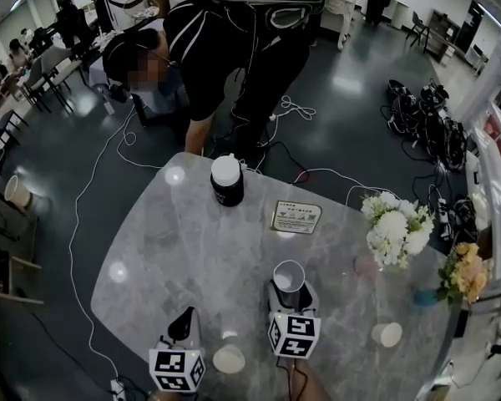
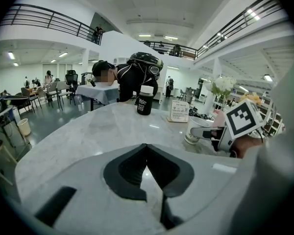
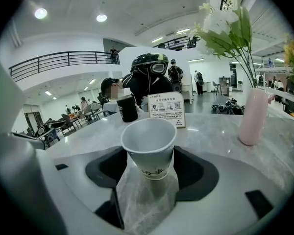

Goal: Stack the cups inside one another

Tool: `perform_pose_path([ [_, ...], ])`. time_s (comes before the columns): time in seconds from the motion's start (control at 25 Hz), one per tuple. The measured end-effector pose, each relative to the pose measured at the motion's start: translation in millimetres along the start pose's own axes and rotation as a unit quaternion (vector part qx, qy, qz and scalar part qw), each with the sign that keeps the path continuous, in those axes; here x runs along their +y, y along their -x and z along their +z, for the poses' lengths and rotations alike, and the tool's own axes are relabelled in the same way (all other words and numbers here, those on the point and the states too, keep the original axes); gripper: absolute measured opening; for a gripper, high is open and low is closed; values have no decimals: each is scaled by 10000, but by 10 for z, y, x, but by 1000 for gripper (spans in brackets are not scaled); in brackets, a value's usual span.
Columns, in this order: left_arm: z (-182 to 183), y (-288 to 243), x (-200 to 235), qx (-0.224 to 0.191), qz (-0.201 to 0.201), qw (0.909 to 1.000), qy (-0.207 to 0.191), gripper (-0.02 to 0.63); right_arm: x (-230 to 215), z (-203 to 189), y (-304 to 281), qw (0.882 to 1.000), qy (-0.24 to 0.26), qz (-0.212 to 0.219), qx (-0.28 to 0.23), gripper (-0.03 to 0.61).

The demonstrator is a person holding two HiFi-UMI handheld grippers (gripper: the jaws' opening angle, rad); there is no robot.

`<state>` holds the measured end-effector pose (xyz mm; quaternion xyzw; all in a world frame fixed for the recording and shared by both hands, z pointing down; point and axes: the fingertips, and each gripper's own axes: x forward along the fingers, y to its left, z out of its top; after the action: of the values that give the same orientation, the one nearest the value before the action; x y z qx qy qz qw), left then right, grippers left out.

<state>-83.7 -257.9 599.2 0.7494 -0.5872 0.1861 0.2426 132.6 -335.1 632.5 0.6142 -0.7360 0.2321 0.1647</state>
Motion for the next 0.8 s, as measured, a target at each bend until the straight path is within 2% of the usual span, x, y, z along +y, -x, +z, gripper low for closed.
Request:
perform_pose_path([
  [0.8,-46,84,42,-42,6,10000,70,-5,85,113,133,9997,42,47,-233,253],
])
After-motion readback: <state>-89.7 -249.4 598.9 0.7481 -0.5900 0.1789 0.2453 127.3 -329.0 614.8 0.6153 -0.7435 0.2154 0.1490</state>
